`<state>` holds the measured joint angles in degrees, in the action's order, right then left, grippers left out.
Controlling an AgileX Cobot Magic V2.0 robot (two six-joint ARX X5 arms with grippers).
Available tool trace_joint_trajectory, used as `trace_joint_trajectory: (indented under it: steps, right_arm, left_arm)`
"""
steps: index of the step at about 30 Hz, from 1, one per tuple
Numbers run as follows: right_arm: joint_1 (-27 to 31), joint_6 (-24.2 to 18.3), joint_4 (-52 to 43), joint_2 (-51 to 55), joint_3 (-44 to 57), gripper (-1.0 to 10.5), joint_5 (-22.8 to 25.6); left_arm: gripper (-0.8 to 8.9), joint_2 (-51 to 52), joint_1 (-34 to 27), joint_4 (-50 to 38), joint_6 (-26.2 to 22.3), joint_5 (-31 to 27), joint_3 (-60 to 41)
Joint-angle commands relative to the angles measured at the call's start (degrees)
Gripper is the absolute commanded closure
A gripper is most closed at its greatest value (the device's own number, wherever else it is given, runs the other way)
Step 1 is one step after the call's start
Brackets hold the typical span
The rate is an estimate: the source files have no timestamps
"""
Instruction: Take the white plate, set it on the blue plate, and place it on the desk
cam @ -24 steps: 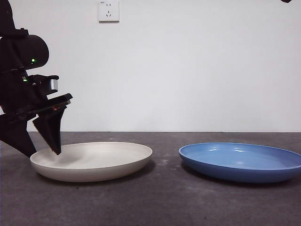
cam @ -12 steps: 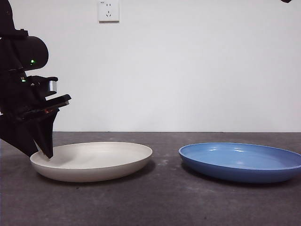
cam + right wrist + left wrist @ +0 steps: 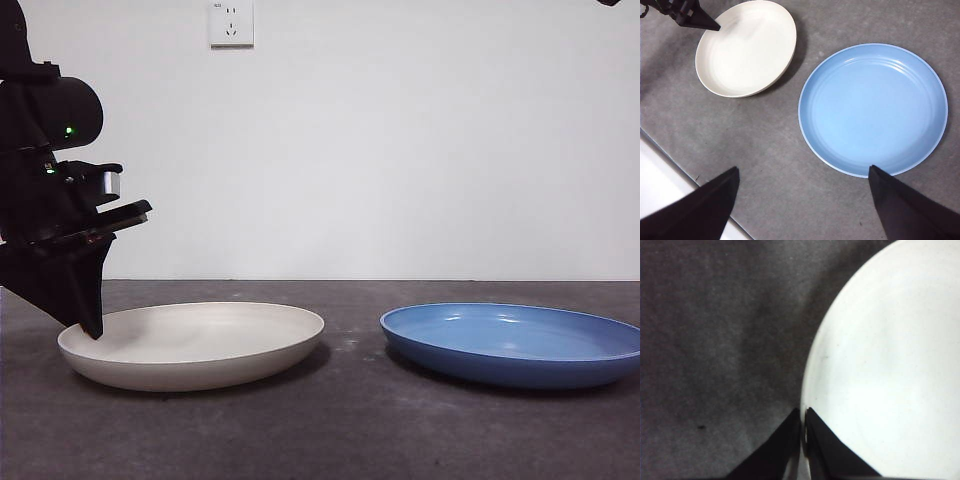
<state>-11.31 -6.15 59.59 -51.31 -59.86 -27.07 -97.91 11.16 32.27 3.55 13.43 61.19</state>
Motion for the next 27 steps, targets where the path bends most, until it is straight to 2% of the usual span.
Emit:
trace_joint_trajectory:
  steps: [1, 6, 18, 27]
  right_arm:
    - [-0.24, 0.04, -0.42, -0.28, -1.11, 5.3, -0.09]
    - [-0.24, 1.14, -0.42, -0.28, -1.11, 5.3, -0.09]
    - [-0.24, 1.29, -0.44, -0.28, -1.11, 5.3, -0.07]
    - [-0.24, 3.19, -0.44, -0.22, -1.11, 5.3, 0.09]
  left_arm:
    - [7.98, -1.20, 0.15, -0.37, 0.68, -0.09, 1.22]
    - [7.98, 0.61, 0.15, -0.37, 1.70, 1.53, 1.25]
    - [7.98, 13.35, 1.18, 3.72, 2.16, 1.90, 3.69]
    - [7.98, 14.95, 6.10, 4.85, 5.42, 5.07, 9.07]
